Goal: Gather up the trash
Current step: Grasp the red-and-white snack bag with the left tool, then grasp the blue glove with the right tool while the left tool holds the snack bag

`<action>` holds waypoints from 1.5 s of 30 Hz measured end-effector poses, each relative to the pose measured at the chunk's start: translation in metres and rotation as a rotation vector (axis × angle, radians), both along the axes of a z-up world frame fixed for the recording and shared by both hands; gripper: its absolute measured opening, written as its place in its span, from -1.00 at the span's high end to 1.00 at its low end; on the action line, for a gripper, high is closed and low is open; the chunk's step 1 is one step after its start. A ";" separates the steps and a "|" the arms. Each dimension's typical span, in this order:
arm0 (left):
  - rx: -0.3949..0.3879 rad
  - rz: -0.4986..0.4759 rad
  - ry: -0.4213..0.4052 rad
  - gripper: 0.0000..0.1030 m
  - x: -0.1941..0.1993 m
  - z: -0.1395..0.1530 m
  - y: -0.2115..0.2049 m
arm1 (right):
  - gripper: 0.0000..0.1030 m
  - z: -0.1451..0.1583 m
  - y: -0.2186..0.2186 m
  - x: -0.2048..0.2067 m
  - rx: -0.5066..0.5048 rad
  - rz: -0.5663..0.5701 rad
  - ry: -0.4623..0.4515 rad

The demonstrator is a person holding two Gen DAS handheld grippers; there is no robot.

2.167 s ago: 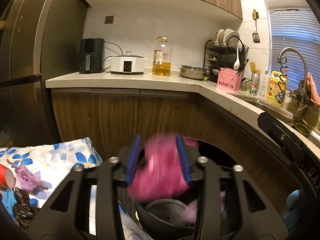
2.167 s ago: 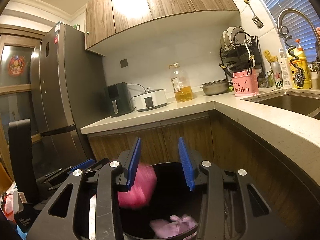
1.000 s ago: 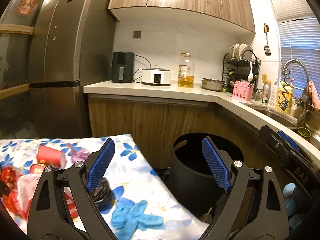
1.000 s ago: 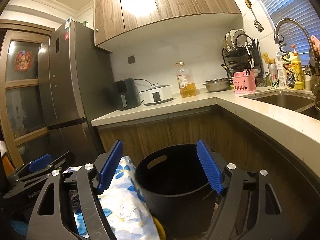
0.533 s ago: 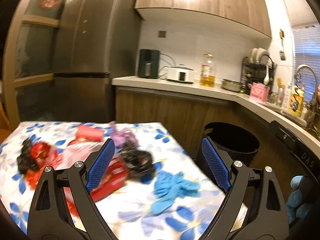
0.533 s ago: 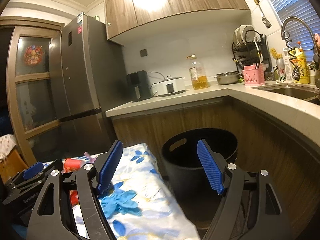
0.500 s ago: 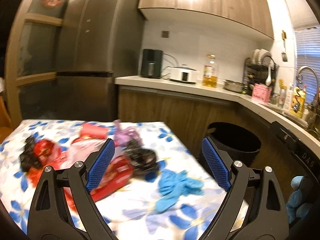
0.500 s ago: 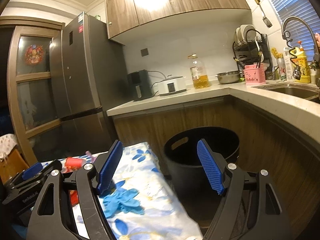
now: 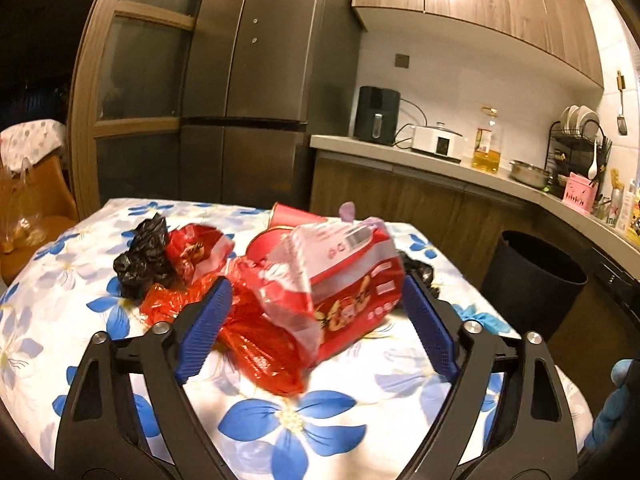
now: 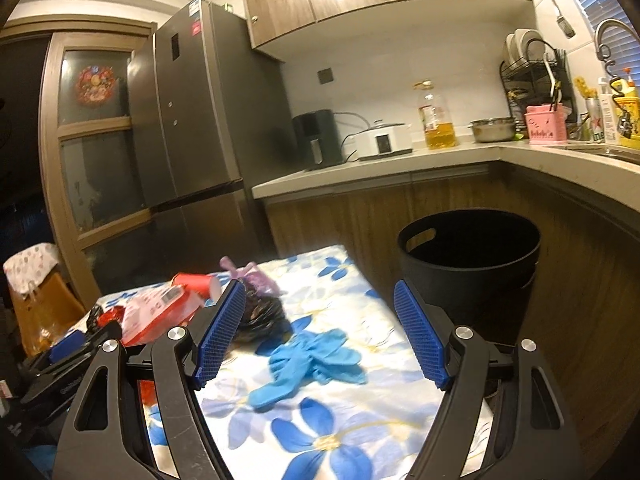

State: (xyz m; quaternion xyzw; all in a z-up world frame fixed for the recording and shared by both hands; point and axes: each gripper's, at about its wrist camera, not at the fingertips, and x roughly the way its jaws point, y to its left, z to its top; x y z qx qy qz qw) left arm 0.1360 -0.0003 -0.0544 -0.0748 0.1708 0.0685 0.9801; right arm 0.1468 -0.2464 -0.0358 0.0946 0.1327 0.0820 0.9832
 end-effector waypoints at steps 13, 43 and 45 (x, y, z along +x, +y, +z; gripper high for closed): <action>-0.029 -0.015 0.119 0.51 0.027 -0.031 0.012 | -0.46 -0.021 0.021 0.014 -0.036 0.030 0.060; -0.117 0.003 -0.052 0.89 0.004 0.020 0.034 | 0.77 -0.092 0.052 0.091 -0.097 0.069 0.362; -0.115 0.007 -0.047 0.89 0.004 0.021 0.032 | 0.87 -0.092 0.052 0.091 -0.094 0.074 0.369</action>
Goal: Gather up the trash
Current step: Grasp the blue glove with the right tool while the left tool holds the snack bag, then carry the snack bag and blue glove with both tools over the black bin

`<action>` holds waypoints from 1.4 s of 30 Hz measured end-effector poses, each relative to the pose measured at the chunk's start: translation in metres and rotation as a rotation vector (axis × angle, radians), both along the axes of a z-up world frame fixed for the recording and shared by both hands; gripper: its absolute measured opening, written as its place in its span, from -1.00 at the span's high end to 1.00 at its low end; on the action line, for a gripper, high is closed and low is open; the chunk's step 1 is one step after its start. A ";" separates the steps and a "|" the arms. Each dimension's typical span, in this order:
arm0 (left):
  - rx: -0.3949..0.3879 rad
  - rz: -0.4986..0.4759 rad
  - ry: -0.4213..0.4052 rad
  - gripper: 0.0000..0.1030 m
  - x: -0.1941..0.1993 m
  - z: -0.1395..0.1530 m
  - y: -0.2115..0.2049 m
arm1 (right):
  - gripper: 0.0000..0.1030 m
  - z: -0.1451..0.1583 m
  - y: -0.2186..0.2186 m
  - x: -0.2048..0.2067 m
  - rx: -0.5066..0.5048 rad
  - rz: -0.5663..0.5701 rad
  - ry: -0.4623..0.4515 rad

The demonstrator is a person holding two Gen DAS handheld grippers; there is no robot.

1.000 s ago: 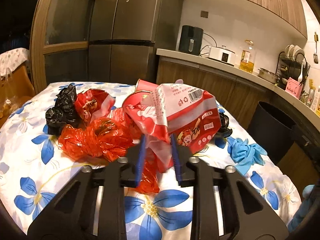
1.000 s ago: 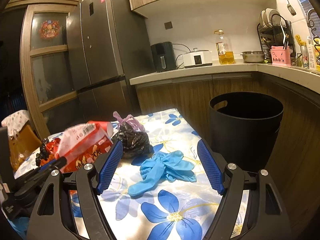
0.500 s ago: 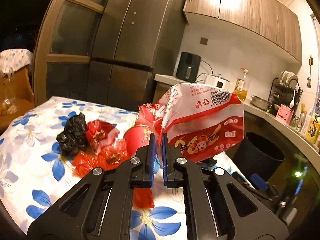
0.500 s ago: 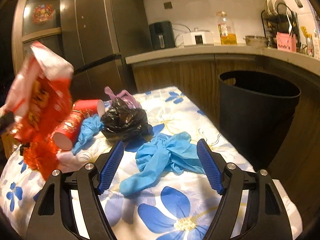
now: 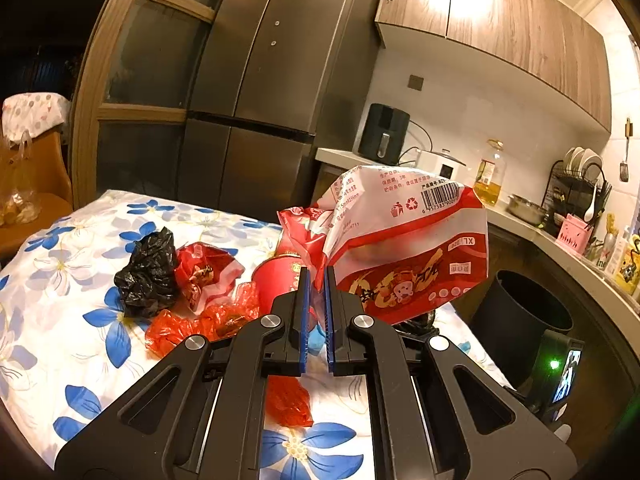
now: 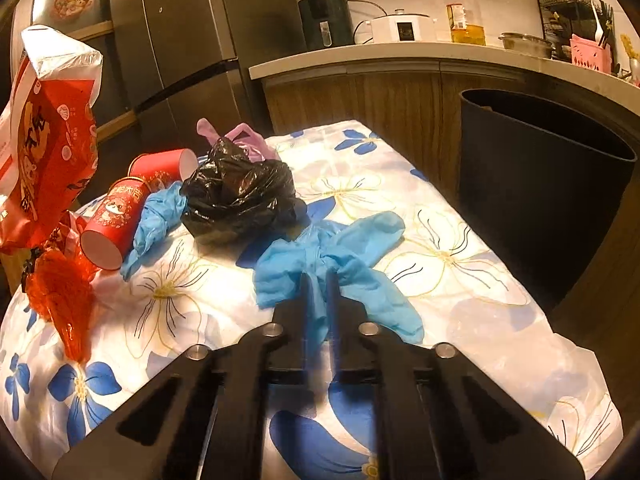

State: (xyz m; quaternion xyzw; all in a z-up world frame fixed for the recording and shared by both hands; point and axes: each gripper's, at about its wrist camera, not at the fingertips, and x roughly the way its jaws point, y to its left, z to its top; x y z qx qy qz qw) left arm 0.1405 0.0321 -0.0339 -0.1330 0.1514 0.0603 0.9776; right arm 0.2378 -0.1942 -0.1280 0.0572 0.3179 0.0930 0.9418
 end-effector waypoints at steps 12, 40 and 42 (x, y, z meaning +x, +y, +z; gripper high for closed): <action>0.021 0.006 0.009 0.89 0.000 0.006 -0.006 | 0.97 0.032 -0.012 -0.025 0.032 0.008 -0.102; 0.115 -0.221 -0.072 0.89 0.052 0.054 -0.126 | 0.97 0.122 -0.105 -0.073 0.024 -0.180 -0.369; 0.125 -0.237 -0.081 0.89 0.056 0.057 -0.137 | 0.97 0.126 -0.115 -0.072 0.019 -0.206 -0.382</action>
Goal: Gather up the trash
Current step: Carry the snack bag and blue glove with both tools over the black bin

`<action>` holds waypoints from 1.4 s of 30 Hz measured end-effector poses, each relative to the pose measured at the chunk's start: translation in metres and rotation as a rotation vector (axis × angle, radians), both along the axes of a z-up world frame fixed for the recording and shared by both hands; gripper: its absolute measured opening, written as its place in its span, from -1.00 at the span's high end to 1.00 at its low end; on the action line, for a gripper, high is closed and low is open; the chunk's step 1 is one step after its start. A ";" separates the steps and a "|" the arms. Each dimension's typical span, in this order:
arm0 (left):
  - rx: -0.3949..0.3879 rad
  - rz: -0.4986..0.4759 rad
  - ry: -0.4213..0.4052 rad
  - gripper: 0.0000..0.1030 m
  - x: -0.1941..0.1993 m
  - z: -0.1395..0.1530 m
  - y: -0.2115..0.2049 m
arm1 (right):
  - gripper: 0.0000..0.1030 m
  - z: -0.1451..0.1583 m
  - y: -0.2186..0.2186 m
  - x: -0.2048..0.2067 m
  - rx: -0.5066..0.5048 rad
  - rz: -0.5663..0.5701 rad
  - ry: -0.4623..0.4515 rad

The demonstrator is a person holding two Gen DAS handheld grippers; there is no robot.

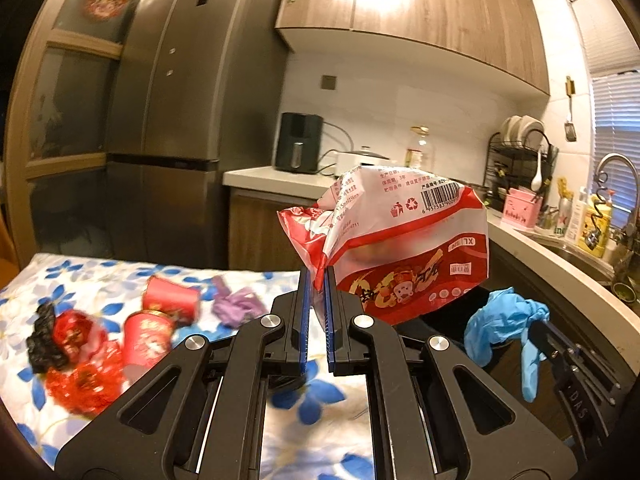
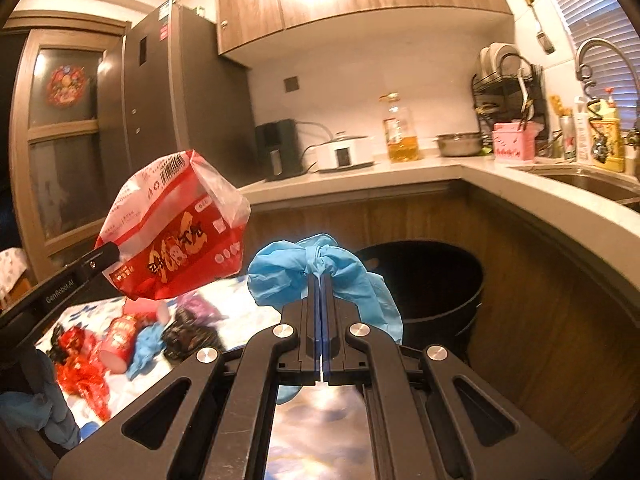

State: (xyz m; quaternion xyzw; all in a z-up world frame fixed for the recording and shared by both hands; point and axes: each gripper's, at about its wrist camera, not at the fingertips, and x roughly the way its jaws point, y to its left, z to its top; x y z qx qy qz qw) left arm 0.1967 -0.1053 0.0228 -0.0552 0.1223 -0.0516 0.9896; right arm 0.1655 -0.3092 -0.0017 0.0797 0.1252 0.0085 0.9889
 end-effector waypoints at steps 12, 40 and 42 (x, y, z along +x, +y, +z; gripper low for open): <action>0.011 -0.082 -0.014 0.89 0.039 0.010 -0.062 | 0.98 0.025 -0.048 0.018 -0.022 -0.122 -0.080; 0.030 -0.172 0.042 0.89 0.124 -0.008 -0.139 | 0.98 0.024 -0.087 0.073 -0.006 -0.174 -0.089; 0.033 -0.183 0.046 0.89 0.128 -0.009 -0.142 | 0.98 0.023 -0.088 0.077 -0.007 -0.169 -0.082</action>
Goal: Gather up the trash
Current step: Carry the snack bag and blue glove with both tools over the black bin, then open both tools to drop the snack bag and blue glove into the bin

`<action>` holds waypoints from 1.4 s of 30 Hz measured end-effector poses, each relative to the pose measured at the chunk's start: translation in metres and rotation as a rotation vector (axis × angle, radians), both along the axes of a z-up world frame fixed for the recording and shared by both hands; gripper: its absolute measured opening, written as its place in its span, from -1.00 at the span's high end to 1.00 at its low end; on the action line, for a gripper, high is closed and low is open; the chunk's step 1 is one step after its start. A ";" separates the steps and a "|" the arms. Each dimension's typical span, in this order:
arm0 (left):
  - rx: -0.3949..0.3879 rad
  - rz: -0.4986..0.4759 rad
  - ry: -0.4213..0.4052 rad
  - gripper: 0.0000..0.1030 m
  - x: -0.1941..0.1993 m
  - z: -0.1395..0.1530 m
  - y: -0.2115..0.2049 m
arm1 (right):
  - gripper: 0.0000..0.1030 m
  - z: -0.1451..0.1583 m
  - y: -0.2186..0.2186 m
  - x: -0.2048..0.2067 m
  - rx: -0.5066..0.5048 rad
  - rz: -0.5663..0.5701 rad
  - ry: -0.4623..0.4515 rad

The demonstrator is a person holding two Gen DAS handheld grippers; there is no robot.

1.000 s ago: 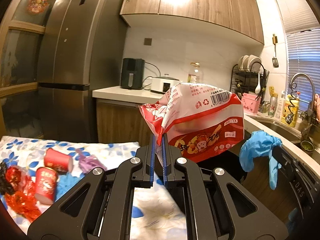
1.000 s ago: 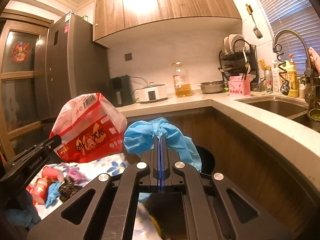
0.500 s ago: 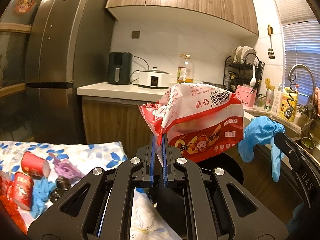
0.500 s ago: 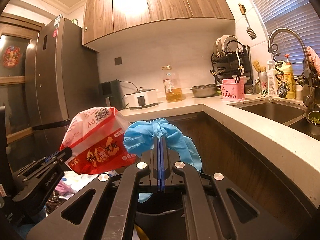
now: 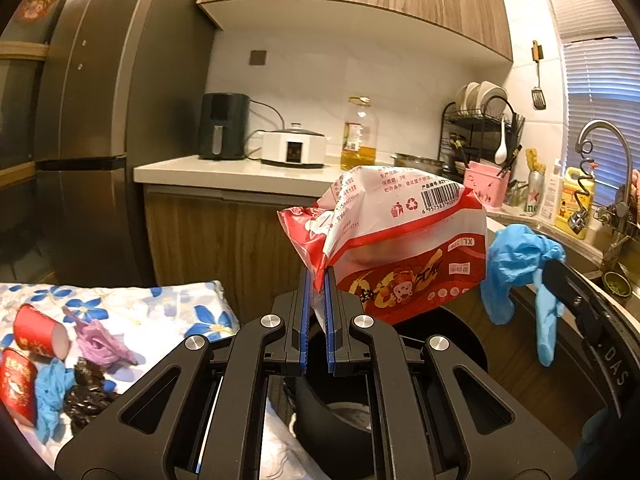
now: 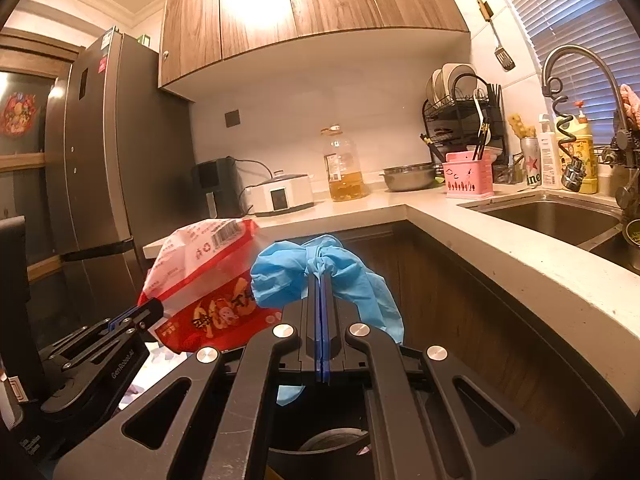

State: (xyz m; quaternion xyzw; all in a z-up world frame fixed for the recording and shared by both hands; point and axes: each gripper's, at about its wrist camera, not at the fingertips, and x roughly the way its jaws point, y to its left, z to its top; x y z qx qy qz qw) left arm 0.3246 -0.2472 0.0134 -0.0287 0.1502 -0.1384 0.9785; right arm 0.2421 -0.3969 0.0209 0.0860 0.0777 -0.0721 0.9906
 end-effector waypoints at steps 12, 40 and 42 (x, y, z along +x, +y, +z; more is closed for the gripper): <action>0.014 -0.034 0.030 0.87 0.016 -0.015 -0.011 | 0.98 -0.008 -0.011 0.018 0.017 0.021 0.035; -0.012 0.025 -0.005 -0.88 -0.025 -0.013 0.042 | -0.45 -0.023 -0.006 -0.006 0.045 0.041 0.089; -0.012 0.035 -0.001 -0.88 -0.033 -0.012 0.049 | -0.53 -0.022 -0.002 -0.013 0.049 0.047 0.084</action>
